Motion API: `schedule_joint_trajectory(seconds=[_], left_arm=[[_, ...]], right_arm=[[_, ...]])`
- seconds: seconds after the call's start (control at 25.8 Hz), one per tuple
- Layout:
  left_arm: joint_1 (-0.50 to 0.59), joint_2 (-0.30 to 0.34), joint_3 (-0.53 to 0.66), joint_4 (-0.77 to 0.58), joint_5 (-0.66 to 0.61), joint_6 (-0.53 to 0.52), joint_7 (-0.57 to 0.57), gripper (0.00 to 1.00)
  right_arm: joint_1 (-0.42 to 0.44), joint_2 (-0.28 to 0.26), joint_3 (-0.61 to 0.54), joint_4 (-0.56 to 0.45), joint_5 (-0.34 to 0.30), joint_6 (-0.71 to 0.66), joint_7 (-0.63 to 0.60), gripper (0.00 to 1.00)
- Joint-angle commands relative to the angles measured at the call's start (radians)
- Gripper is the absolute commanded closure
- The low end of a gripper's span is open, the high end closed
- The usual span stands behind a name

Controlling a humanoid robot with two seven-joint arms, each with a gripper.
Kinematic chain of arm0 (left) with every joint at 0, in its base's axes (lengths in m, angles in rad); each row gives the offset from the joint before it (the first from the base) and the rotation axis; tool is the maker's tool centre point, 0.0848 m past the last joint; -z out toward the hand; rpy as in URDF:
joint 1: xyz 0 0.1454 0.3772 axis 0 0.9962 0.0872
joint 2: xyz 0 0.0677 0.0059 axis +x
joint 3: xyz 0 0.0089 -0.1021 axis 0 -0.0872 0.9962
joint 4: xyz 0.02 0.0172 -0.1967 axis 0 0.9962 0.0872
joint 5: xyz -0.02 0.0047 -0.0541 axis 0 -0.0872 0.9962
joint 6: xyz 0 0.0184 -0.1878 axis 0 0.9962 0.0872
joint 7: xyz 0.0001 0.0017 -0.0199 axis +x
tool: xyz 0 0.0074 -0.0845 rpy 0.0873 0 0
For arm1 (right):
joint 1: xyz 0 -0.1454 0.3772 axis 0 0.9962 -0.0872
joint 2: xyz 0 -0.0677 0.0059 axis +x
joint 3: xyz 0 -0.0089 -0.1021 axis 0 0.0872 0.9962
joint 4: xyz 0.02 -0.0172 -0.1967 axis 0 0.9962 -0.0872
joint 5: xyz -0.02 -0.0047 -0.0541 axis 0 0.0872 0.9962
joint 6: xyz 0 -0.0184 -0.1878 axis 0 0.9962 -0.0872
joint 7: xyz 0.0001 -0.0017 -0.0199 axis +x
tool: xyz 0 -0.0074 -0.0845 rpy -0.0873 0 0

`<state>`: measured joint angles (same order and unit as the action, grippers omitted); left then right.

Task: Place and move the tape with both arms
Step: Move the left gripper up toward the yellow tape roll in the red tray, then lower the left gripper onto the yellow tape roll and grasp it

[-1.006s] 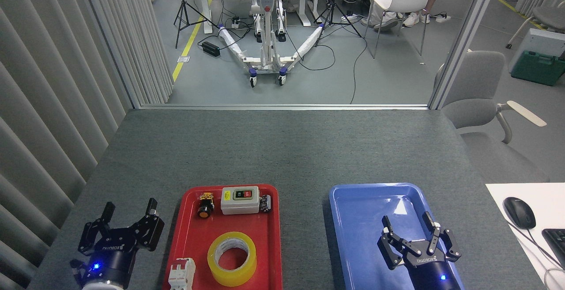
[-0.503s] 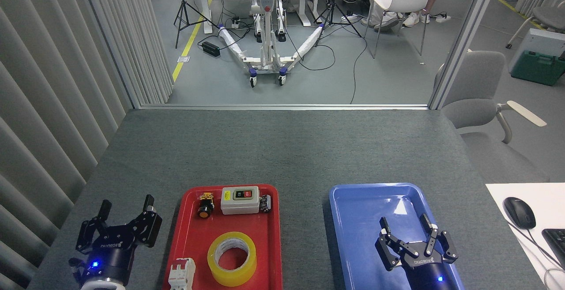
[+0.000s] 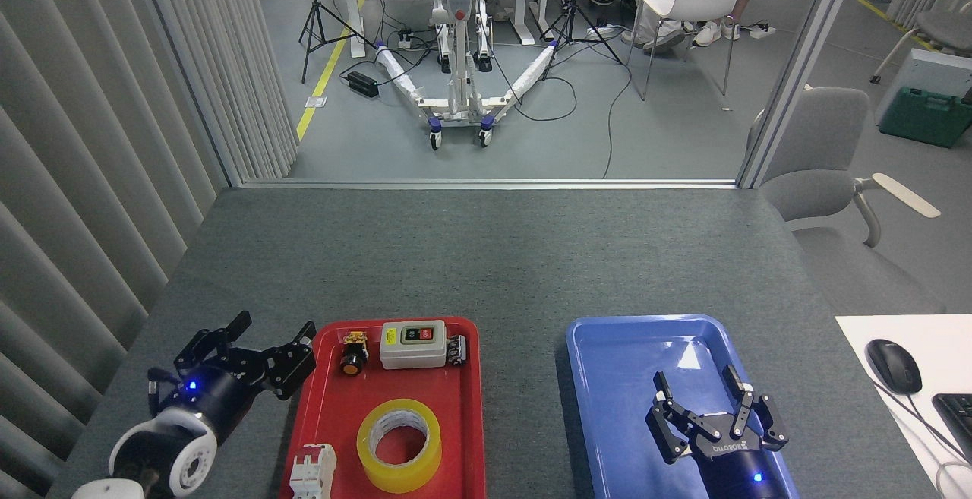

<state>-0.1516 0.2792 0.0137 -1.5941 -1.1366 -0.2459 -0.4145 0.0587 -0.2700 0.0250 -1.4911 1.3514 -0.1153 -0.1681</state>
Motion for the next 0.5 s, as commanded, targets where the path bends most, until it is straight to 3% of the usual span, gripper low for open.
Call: schedule_joint_trajectory(seconds=[0.0,0.12,0.27,0.46], left_arm=[[-0.094,0.041,-0.017,-0.003,0.086,-0.093,-0.397,0.0],[-0.186,0.11,-0.127,0.014,0.14,-0.191,-0.561,0.0],[-0.362,0.204,-0.409,0.094,0.147,-0.316,-0.573,0.0],[-0.574,0.238,-0.644,0.223,0.202,-0.54,-0.572,0.0]], right_arm=[[0.0,-0.001,0.001,0.0,0.002,-0.001,-0.002,0.0],[0.0,-0.003,0.001,0.0,0.002,-0.001,-0.004,0.0],[0.0,-0.005,0.001,0.0,0.002,0.0,-0.004,0.0],[0.0,-0.005,0.003,0.002,0.002,0.002,-0.004,0.0]])
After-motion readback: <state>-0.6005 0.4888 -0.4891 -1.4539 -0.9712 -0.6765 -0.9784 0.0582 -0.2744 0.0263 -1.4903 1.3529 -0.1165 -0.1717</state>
